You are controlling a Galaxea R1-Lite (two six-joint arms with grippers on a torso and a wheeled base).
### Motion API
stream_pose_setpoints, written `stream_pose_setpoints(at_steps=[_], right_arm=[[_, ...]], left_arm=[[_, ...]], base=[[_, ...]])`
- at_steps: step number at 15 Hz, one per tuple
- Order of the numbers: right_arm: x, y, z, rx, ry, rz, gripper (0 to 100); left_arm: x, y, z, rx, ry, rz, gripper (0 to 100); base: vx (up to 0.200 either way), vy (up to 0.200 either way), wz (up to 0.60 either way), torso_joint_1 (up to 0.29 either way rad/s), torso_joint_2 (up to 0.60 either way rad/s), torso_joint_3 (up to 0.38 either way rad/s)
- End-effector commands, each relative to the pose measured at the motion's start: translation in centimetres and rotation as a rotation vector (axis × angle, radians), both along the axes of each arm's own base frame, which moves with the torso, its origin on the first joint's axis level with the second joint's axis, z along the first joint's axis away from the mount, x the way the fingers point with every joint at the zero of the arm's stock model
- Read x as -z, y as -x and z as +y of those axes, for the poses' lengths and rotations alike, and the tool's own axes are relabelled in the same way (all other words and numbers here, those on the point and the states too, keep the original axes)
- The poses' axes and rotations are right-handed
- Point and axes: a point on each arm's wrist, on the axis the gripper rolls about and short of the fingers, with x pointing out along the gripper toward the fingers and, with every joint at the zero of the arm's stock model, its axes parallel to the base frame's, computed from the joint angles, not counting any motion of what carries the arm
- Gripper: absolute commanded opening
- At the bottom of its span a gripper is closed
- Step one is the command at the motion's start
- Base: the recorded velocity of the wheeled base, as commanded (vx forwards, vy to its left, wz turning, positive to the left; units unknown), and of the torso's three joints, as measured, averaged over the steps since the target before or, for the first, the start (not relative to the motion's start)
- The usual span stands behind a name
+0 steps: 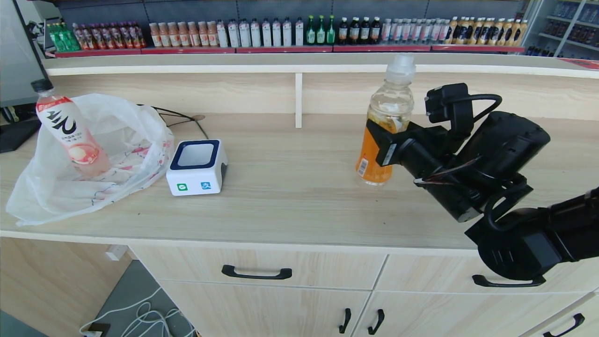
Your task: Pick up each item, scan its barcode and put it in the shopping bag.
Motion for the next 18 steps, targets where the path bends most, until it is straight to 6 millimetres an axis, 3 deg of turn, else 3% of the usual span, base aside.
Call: stream_pose_setpoints(at_steps=[1,4,6,11,14,18], right_arm=[[-0.5,0.8,-0.4,-0.002,-0.005,-0.009,0],[-0.6,2.5,-1.1,-0.008,0.000,0.000,0],[-1.8,4.3,-1.5,-0.025,-0.017,-0.029,0],[-2.5,10.0,-2.3,-0.099,-0.021,-0.045,0],[-3.4,11.7,-3.4,-0.111,-0.046,-0.077,0],[-3.6,12.6,-3.9,-0.174,-0.081,-0.078,0]], left_arm=[[0.0,0.0,0.0,-0.001,0.000,-0.001,100],[0.0,0.0,0.0,-0.001,0.000,-0.001,100],[0.0,0.0,0.0,-0.001,0.000,-0.001,100],[0.0,0.0,0.0,-0.001,0.000,-0.001,100],[0.0,0.0,0.0,-0.001,0.000,-0.001,100],[0.0,0.0,0.0,-0.001,0.000,-0.001,100]], base=[[0.000,0.000,0.00,0.000,0.00,0.000],[0.000,0.000,0.00,0.000,0.00,0.000],[0.000,0.000,0.00,0.000,0.00,0.000],[0.000,0.000,0.00,0.000,0.00,0.000],[0.000,0.000,0.00,0.000,0.00,0.000],[0.000,0.000,0.00,0.000,0.00,0.000]])
